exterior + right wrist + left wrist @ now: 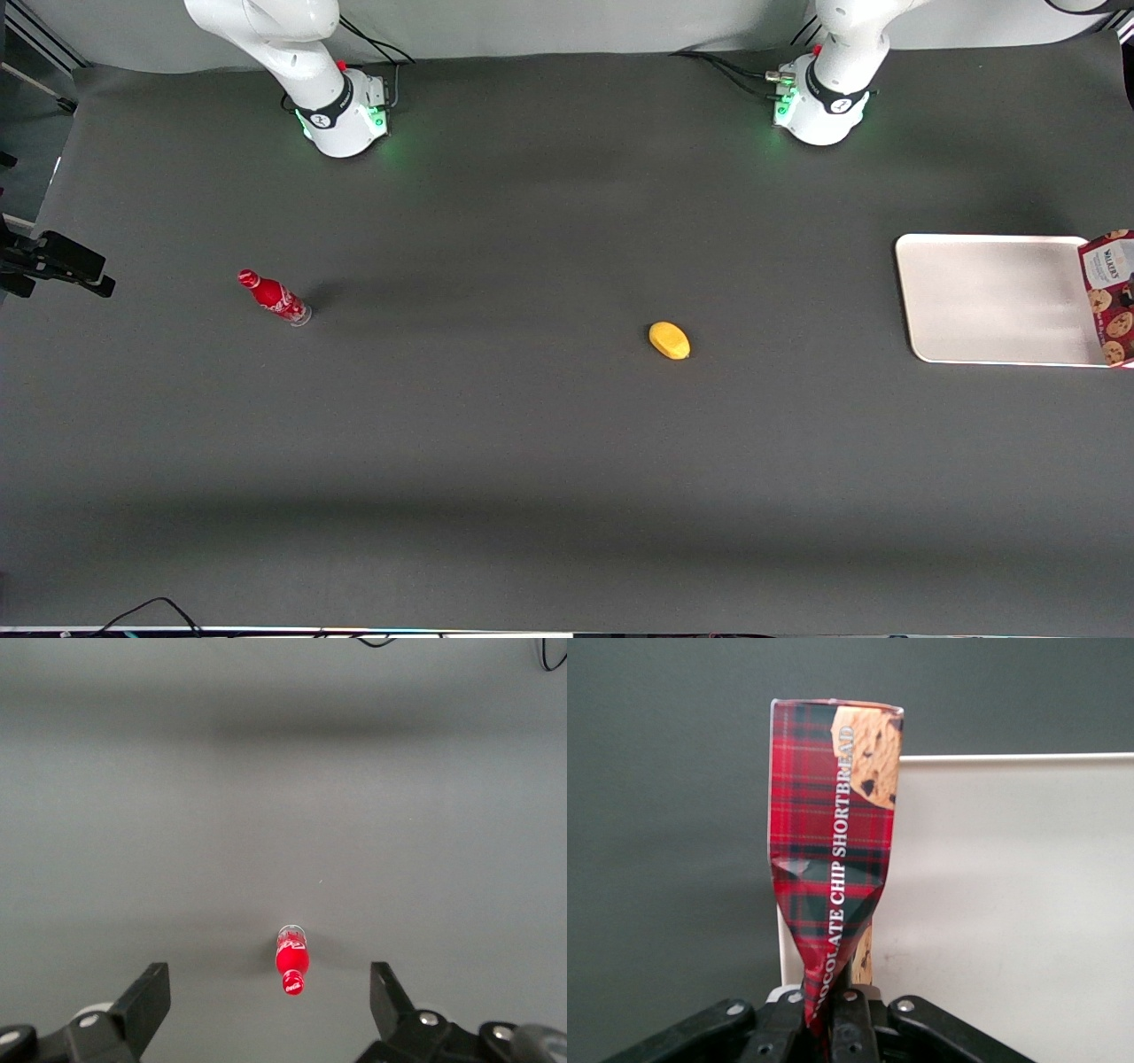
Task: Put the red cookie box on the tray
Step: 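Lower the cookie box onto the tray and open the left gripper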
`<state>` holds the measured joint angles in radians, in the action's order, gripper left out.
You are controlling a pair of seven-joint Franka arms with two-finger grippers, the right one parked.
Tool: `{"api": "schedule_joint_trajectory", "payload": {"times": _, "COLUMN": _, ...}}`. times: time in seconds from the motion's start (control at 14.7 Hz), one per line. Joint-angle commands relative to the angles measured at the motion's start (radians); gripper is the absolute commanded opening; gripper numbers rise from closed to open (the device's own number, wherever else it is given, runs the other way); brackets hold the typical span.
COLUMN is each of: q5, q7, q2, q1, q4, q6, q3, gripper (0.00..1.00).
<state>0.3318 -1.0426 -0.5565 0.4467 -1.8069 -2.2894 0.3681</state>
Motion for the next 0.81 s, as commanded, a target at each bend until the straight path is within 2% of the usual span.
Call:
{"api": "schedule_joint_trajectory", "payload": {"times": 0.0, "q5": 0.016, "q7": -0.036, "q2": -0.009, "q1": 0.009, "q4": 0.009, "q6": -0.027, "q3": -0.008, "gripper": 0.0}}
{"api": "schedule_joint_trajectory", "payload": {"times": 0.54, "q5": 0.032, "q7": -0.033, "q2": -0.022, "q1": 0.009, "q4": -0.014, "q6": -0.056, "q3": -0.008, "gripper": 0.01}}
{"api": "schedule_joint_trajectory", "payload": {"times": 0.61, "q5": 0.035, "q7": -0.034, "q2": -0.022, "q1": 0.009, "q4": -0.014, "q6": -0.056, "q3": -0.008, "gripper": 0.06}}
{"api": "schedule_joint_trajectory", "payload": {"times": 0.68, "q5": 0.035, "q7": -0.033, "q2": -0.023, "q1": 0.009, "q4": -0.014, "q6": -0.056, "q3": -0.008, "gripper": 0.2}}
{"api": "schedule_joint_trajectory", "payload": {"times": 0.75, "q5": 0.036, "q7": -0.034, "q2": -0.025, "q1": 0.009, "q4": -0.014, "q6": -0.055, "q3": -0.008, "gripper": 0.22}}
